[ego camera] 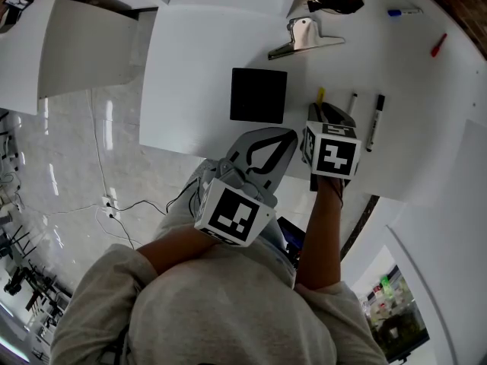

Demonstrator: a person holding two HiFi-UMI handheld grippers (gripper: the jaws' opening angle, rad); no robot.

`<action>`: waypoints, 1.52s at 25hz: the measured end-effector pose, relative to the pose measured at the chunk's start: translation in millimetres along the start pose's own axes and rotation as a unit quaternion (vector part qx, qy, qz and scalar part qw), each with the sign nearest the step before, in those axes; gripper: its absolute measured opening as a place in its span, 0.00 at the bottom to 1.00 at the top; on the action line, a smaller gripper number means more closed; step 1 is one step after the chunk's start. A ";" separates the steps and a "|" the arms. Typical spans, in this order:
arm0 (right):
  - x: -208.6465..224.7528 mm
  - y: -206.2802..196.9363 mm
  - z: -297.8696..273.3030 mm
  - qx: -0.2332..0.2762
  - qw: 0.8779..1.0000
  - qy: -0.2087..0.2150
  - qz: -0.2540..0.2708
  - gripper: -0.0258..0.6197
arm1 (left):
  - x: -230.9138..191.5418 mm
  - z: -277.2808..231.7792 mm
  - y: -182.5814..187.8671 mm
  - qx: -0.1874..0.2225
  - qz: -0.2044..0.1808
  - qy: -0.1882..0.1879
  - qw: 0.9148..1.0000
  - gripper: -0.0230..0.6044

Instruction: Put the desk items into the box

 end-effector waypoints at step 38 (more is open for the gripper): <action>1.4 17.6 56.6 0.093 0.994 -0.009 -0.059 0.13 | 8.9 15.4 11.2 0.010 -0.023 -0.006 1.000 0.05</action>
Point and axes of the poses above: the fingertips, and each gripper's own axes: z backward along the fingers, x to its right, y out of its top, the point moved 2 cm from there along z, backward along the fingers, and after that the axes turned 15 degrees about z, right-handed, at the moved point
